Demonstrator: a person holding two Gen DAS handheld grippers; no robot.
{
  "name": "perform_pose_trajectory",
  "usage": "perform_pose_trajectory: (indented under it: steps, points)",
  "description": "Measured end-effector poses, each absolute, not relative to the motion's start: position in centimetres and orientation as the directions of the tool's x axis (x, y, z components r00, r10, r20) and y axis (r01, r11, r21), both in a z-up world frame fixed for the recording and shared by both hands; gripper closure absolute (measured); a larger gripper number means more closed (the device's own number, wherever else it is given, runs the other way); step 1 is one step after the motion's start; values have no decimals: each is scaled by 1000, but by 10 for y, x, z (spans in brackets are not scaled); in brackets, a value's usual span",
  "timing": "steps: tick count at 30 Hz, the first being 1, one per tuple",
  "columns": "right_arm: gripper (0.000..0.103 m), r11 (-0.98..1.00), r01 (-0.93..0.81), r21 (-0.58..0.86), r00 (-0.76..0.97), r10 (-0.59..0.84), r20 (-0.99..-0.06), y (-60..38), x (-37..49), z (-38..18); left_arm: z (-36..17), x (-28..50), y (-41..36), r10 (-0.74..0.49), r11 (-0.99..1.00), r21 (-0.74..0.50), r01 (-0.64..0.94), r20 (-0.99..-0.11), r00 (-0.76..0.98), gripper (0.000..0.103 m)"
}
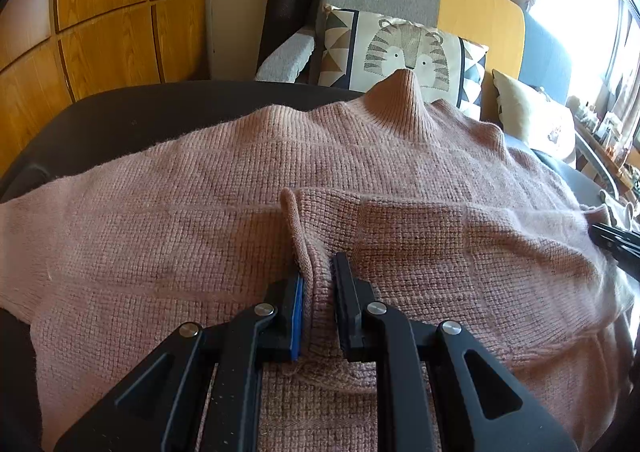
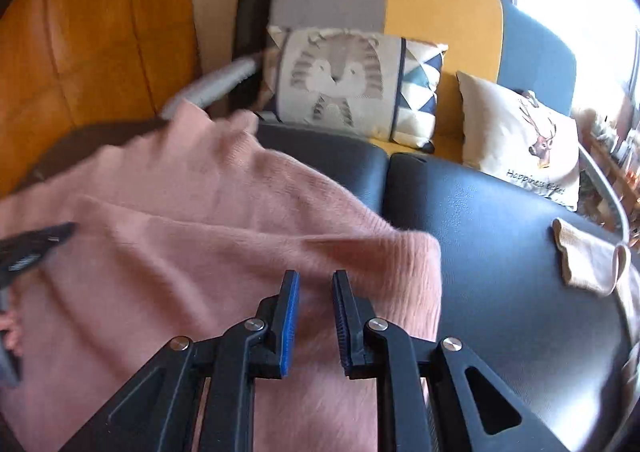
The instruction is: Fold clothes
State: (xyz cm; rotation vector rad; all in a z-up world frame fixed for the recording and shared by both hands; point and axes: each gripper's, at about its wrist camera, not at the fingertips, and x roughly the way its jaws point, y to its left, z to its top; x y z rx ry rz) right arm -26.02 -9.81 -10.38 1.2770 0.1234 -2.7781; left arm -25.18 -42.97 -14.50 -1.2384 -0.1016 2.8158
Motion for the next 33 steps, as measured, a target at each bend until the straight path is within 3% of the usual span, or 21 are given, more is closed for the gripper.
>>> perform_pose_trajectory:
  steps: [2, 3, 11, 14, 16, 18, 22, 26, 30, 33]
  points:
    - [91, -997, 58, -53, -640, 4, -768, -82, -268, -111, -145, -252, -427, 71, -997, -67, -32, -733, -677, 88]
    - [103, -998, 33, -60, -635, 25, -772, -75, -272, -115, -145, -252, -427, 70, -997, -66, -32, -732, -677, 88]
    - [103, -994, -17, -111, -642, 96, -761, -64, -276, -123, -145, -253, -432, 96, -994, -101, -32, -731, -676, 87]
    - [102, -998, -19, 57, -639, -32, -769, -47, -270, -114, -145, -254, -432, 98, -994, -104, -32, -731, -676, 87]
    - [92, -983, -37, 182, -669, -111, -735, -37, -254, -101, -145, -254, -432, 99, -994, -105, -32, -730, -676, 87]
    - [89, -968, -21, 250, -705, -163, -691, -34, -232, -89, -145, -253, -432, 102, -994, -109, -32, -730, -676, 87]
    - [89, -981, 37, 188, -682, -162, -713, -50, -203, -91, -144, -252, -434, 113, -992, -124, -32, -730, -674, 87]
    - [94, -989, -21, 150, -643, -101, -759, -37, -197, -121, -142, -252, -435, 123, -990, -136, -33, -729, -673, 87]
    - [96, -995, -53, 90, -624, -37, -780, -46, -201, -114, -142, -251, -434, 114, -991, -131, -26, -731, -672, 87]
    - [91, -995, -25, 98, -677, -55, -734, -66, -201, -94, -142, -251, -434, 111, -991, -128, -25, -731, -673, 87]
